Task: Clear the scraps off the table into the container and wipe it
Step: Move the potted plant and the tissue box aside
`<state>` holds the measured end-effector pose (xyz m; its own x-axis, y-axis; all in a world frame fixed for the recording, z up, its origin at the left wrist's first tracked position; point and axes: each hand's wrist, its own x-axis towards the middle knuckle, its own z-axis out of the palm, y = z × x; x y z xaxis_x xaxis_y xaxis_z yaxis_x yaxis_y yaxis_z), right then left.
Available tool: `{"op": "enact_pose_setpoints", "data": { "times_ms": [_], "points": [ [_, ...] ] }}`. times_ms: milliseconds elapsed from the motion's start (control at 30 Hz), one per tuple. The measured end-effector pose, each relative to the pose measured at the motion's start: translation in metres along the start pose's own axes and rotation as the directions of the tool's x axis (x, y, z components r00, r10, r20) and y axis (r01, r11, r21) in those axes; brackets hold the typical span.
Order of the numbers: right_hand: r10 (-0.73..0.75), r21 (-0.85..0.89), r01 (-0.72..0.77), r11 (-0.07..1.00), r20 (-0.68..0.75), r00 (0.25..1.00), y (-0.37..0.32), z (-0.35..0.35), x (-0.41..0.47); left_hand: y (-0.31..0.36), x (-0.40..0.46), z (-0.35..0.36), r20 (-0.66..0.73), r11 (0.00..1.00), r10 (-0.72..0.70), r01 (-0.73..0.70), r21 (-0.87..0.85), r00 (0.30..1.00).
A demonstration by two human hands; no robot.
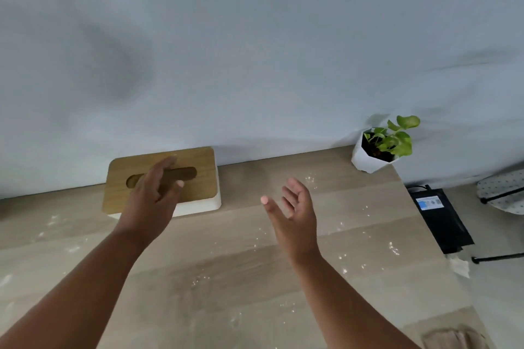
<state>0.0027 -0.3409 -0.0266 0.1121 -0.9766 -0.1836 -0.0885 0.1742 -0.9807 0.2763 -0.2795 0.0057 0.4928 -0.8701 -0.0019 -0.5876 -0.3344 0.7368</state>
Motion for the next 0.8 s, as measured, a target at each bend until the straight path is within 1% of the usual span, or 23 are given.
{"op": "enact_pose_setpoints", "data": {
  "times_ms": [67, 167, 233, 300, 333, 367, 433, 467, 500, 600, 800],
  "points": [
    [0.002, -0.032, 0.000, 0.999, 0.073, 0.997, -0.001, 0.019, -0.006, -0.017, -0.006, -0.018, -0.087, 1.000, -0.016, 0.017, 0.005, 0.996],
    [0.016, -0.084, -0.001, 0.996, 0.174, 0.985, -0.002, 0.047, -0.012, -0.042, -0.019, -0.038, -0.216, 0.998, 0.001, 0.012, 0.059, 0.976],
    [0.022, -0.108, 0.002, 0.994, 0.216, 0.976, -0.002, 0.066, -0.012, -0.060, -0.025, -0.048, -0.253, 0.996, -0.055, 0.070, 0.053, 0.966],
    [0.023, -0.128, 0.008, 0.992, 0.243, 0.970, -0.001, 0.083, -0.012, -0.076, -0.028, -0.054, -0.203, 0.981, -0.194, 0.193, -0.025, 0.960],
    [0.022, -0.140, 0.014, 0.990, 0.255, 0.967, -0.001, 0.091, -0.012, -0.082, -0.029, -0.057, -0.150, 0.962, -0.265, 0.251, -0.105, 0.952],
    [0.021, -0.153, 0.020, 0.988, 0.264, 0.964, 0.000, 0.099, -0.012, -0.086, -0.031, -0.058, -0.093, 0.938, -0.307, 0.285, -0.198, 0.947],
    [0.025, -0.171, 0.023, 0.985, 0.275, 0.961, 0.001, 0.112, -0.014, -0.089, -0.031, -0.057, -0.017, 0.887, -0.320, 0.293, -0.357, 0.947],
    [0.027, -0.178, 0.023, 0.984, 0.272, 0.962, 0.001, 0.118, -0.015, -0.090, -0.030, -0.056, 0.005, 0.869, -0.316, 0.291, -0.399, 0.949],
    [0.028, -0.184, 0.022, 0.983, 0.264, 0.964, 0.001, 0.123, -0.016, -0.092, -0.029, -0.054, 0.023, 0.861, -0.311, 0.292, -0.416, 0.950],
    [0.030, -0.209, 0.021, 0.978, 0.241, 0.970, 0.003, 0.132, -0.016, -0.095, -0.025, -0.050, 0.058, 0.864, -0.312, 0.309, -0.398, 0.948],
    [0.044, -0.240, 0.011, 0.971, 0.221, 0.974, 0.003, 0.138, -0.016, -0.102, -0.016, -0.050, 0.058, 0.871, -0.290, 0.288, -0.397, 0.955]
  ]
}}
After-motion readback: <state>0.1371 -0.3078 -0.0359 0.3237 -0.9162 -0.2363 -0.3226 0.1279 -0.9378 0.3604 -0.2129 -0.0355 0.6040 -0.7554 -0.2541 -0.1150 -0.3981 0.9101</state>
